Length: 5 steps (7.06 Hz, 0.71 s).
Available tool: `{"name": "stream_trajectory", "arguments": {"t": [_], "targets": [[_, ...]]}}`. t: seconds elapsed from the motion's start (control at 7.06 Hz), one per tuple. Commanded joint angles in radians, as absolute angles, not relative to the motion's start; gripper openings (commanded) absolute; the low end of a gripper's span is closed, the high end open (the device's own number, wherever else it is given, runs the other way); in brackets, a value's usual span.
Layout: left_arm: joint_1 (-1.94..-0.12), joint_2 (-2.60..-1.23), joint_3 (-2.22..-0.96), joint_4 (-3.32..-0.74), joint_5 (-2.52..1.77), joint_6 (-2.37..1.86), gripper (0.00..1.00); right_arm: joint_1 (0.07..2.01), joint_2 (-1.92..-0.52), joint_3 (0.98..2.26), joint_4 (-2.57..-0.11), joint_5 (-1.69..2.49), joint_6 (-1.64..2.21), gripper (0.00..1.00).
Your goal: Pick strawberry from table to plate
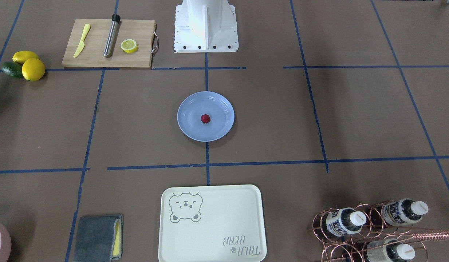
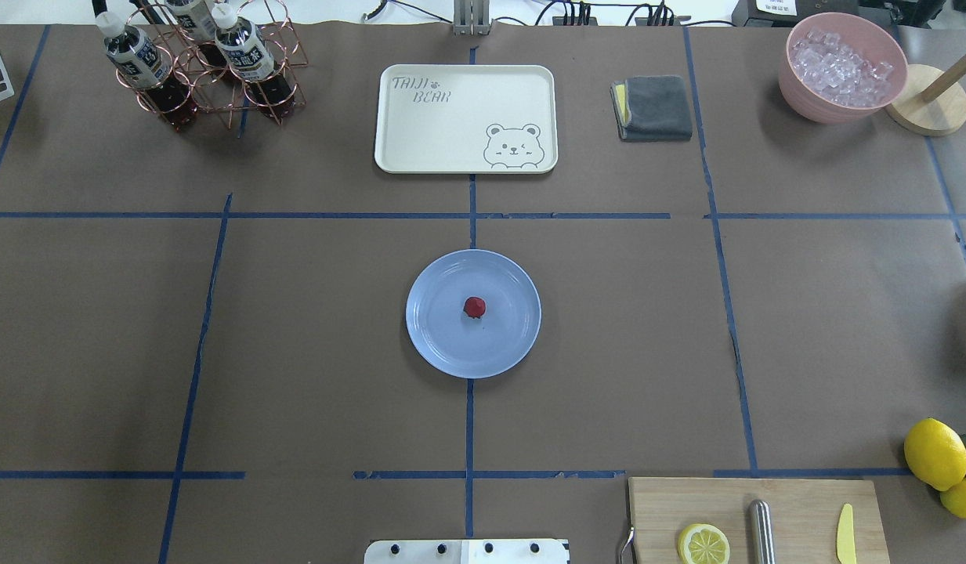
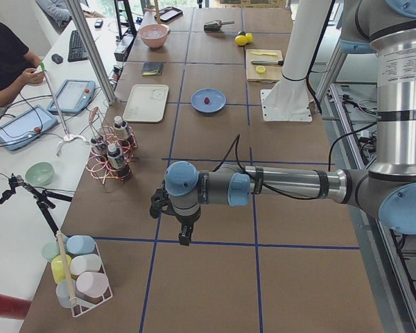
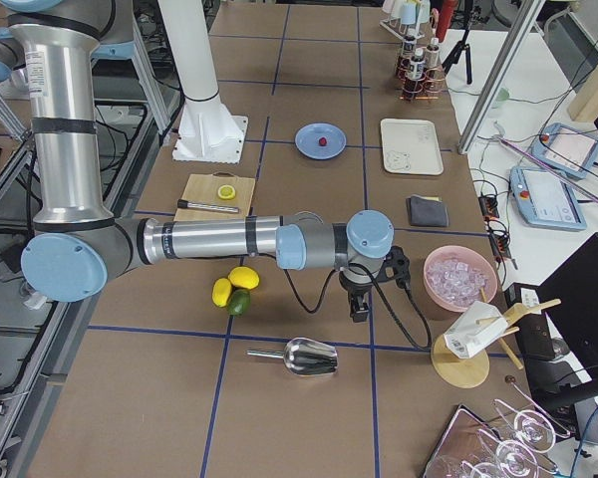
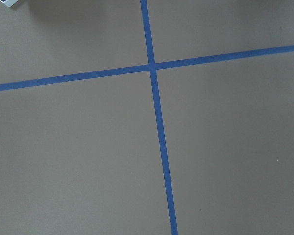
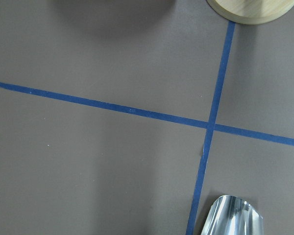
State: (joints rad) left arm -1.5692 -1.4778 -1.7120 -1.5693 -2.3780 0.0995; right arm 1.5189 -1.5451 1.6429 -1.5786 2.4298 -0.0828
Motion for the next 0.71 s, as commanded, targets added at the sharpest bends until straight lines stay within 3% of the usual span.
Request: {"name": "stream_trajectory", "arguments": {"t": [0.0,0.57], "targets": [[-1.575,-1.489,-1.698,-1.618,-2.378,0.098,1.0,1.519,-1.575,1.655,-1.578,2.431,-0.083,1.0],[-1.575,-1.548,-1.698,-1.615,-2.367,0.095,1.0,1.517,-1.614,1.709,-1.586,2.428,-0.083,1.0]]}}
